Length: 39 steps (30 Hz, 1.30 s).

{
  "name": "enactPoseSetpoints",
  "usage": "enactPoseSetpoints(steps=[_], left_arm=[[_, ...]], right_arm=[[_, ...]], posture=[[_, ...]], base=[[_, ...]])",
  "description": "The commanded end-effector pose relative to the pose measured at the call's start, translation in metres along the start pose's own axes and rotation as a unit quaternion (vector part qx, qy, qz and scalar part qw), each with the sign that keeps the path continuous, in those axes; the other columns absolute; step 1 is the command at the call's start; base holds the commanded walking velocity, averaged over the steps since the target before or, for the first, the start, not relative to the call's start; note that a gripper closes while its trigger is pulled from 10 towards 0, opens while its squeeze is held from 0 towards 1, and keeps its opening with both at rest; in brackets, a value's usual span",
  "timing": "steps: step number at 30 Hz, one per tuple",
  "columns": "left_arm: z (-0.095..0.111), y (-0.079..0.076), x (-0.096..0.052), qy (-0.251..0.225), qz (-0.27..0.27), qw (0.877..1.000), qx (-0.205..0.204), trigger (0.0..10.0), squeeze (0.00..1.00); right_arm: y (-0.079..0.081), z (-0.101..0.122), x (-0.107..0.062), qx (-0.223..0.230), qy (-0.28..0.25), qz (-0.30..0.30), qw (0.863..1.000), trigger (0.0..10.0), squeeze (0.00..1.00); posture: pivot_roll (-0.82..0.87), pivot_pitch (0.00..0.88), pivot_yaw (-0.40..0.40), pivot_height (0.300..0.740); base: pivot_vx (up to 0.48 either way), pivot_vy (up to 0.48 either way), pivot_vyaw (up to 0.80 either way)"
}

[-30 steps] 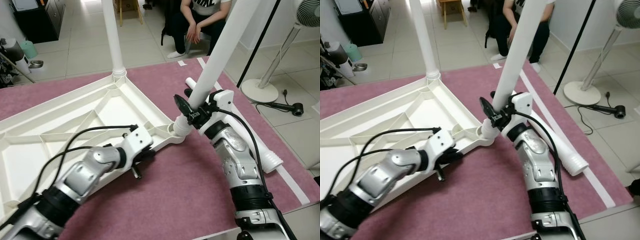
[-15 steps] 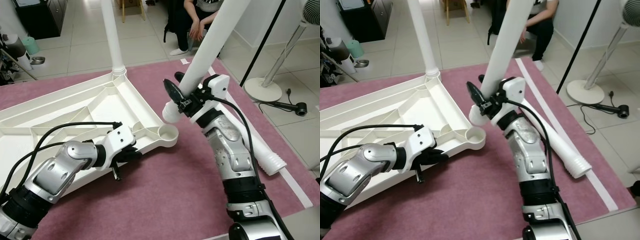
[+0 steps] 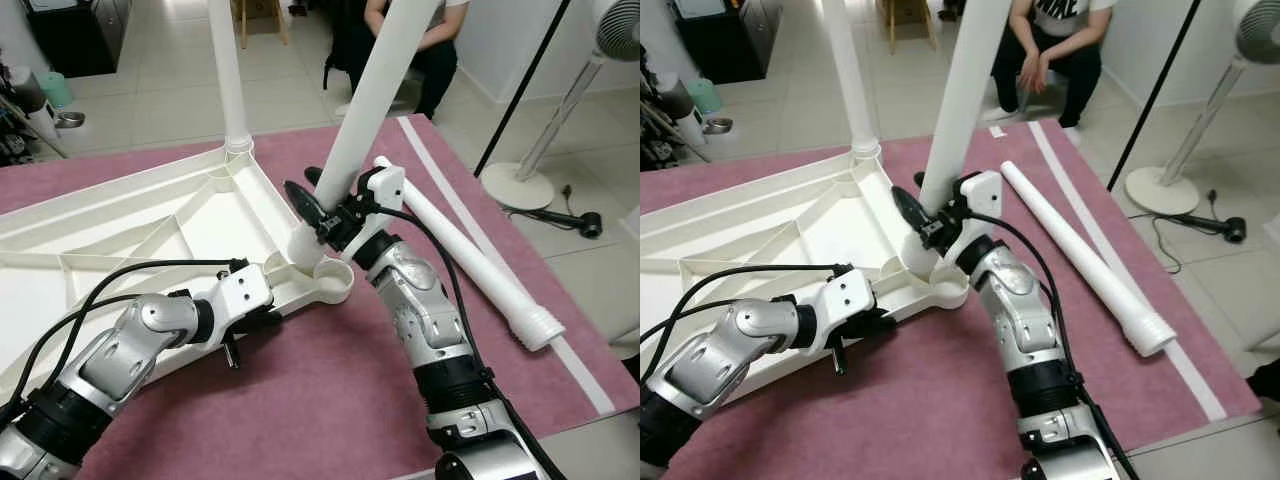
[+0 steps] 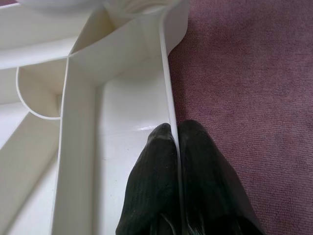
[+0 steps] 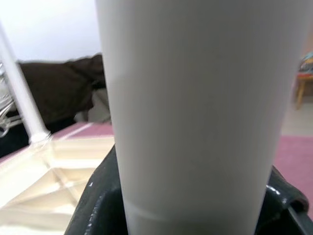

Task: Building children table

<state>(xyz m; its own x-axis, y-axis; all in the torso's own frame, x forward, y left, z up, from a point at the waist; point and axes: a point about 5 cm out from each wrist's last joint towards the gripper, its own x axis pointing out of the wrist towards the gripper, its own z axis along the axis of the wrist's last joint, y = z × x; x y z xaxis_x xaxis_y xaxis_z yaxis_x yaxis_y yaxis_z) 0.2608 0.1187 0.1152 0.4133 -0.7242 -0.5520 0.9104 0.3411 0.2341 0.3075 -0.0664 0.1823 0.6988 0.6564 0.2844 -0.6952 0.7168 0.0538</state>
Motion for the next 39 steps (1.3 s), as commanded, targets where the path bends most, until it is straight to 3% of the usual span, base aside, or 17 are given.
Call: enactPoseSetpoints(steps=[1,12,18,24,27,32,39], left_arm=[[-0.018,0.020,-0.012,0.054,0.094,0.994,0.000,10.0,0.00],[-0.025,0.038,-0.033,0.060,0.158,0.986,-0.003,10.0,0.00],[-0.023,0.029,-0.022,0.046,0.154,0.987,-0.006,10.0,0.00],[-0.026,0.032,-0.014,0.057,0.178,0.982,0.001,10.0,0.00],[-0.017,0.033,-0.012,0.026,0.181,0.983,-0.010,10.0,0.00],[-0.009,0.035,-0.012,-0.002,0.192,0.981,-0.019,10.0,0.00],[-0.006,0.033,-0.010,-0.005,0.181,0.983,-0.020,10.0,0.00]], right_arm=[[0.004,-0.005,0.001,0.008,0.013,0.018,1.000,10.0,0.00],[0.014,-0.001,0.010,0.000,0.026,0.074,0.997,10.0,0.00],[0.010,-0.005,0.002,-0.029,0.055,0.070,0.996,10.0,0.00],[-0.009,-0.003,-0.010,-0.057,0.068,0.030,0.996,10.0,0.00],[-0.022,0.001,-0.015,-0.072,0.063,-0.001,0.995,10.0,0.00],[-0.024,0.005,-0.015,-0.070,0.051,-0.013,0.996,10.0,0.00],[-0.020,0.005,-0.013,-0.068,0.048,-0.010,0.996,10.0,0.00]], posture=[[0.07,0.000,-0.018,0.740],[0.10,0.000,-0.058,0.740],[0.08,0.000,-0.036,0.740],[0.06,0.000,-0.018,0.740],[0.05,0.000,-0.009,0.740],[0.05,0.000,0.008,0.740],[0.05,0.000,0.011,0.740]], base=[[0.000,0.000,0.00],[0.000,0.000,0.00],[0.000,0.000,0.00],[0.000,0.000,0.00],[0.000,0.000,0.00],[0.000,0.000,0.00],[0.000,0.176,0.00]])
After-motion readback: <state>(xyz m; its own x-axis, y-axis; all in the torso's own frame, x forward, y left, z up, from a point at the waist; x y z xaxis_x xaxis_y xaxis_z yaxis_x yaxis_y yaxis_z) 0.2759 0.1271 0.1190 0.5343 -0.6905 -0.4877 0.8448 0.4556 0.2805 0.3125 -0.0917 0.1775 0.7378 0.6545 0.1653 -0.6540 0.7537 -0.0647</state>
